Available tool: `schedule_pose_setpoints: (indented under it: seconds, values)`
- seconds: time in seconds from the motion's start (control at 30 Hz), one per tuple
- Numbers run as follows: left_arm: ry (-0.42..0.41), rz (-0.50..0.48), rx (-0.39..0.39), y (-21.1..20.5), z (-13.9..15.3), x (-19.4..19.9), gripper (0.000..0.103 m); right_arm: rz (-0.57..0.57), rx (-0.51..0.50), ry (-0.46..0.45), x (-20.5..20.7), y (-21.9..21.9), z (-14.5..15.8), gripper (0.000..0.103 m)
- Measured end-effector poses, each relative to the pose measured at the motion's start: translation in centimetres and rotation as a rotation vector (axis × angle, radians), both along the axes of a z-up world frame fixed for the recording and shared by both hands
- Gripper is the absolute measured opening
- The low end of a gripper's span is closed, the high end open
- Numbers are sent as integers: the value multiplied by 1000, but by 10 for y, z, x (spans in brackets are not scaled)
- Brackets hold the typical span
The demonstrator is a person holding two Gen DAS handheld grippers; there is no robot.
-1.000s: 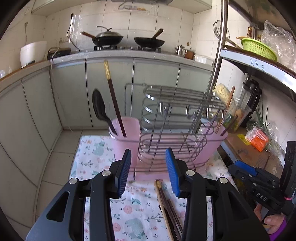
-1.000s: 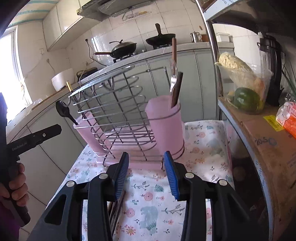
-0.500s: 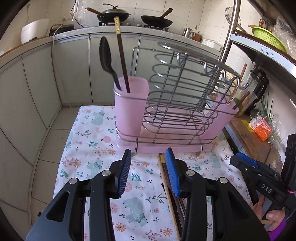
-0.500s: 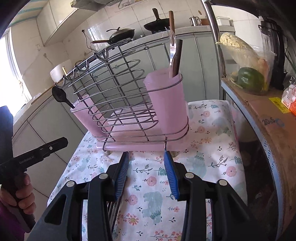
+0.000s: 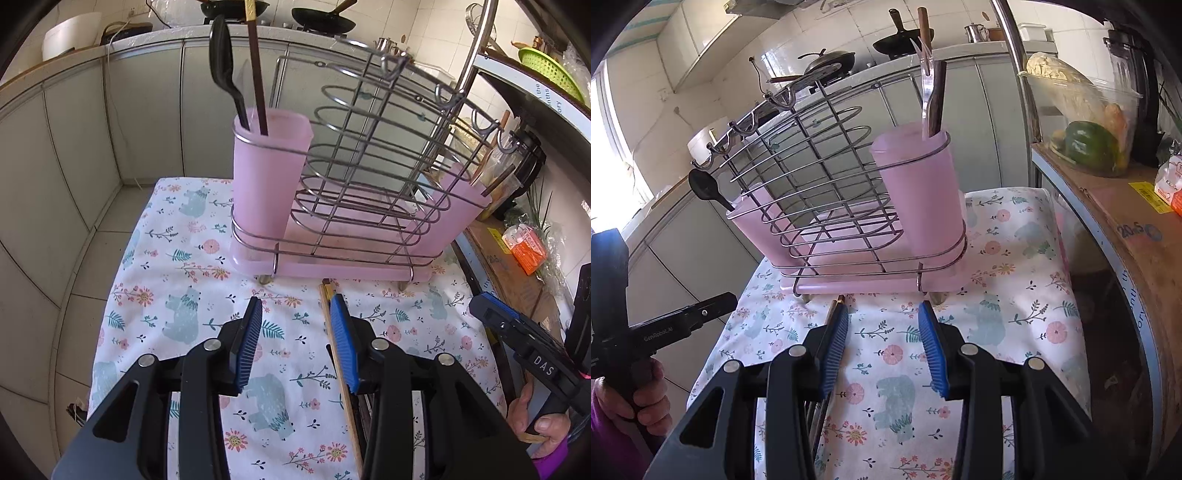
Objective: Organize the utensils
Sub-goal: 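Move both open tools back down to the chopstick pile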
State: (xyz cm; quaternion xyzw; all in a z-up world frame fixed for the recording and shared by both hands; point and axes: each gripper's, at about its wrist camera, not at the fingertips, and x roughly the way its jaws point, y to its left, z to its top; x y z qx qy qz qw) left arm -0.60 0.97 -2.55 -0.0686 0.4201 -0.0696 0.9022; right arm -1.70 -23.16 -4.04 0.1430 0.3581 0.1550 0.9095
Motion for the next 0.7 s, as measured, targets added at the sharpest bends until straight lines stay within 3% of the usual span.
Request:
schedule_pose_setpoints:
  seconds: [0.27,0.5,0.6,0.7]
  values:
    - [14,-7,-19,4,-7,0,39,-35,74,80,10,-16,-13,39]
    - [133,-53,-87,-5,-35,16,38,-8,99,146,18,-11,-28,39]
    - [184,-87,-111,-15,-47,26,26,4,115,165,20,-9,-32,38]
    - [228,-96,-116,-21,-59,41,22,16,132,187,23,-9,-37,37]
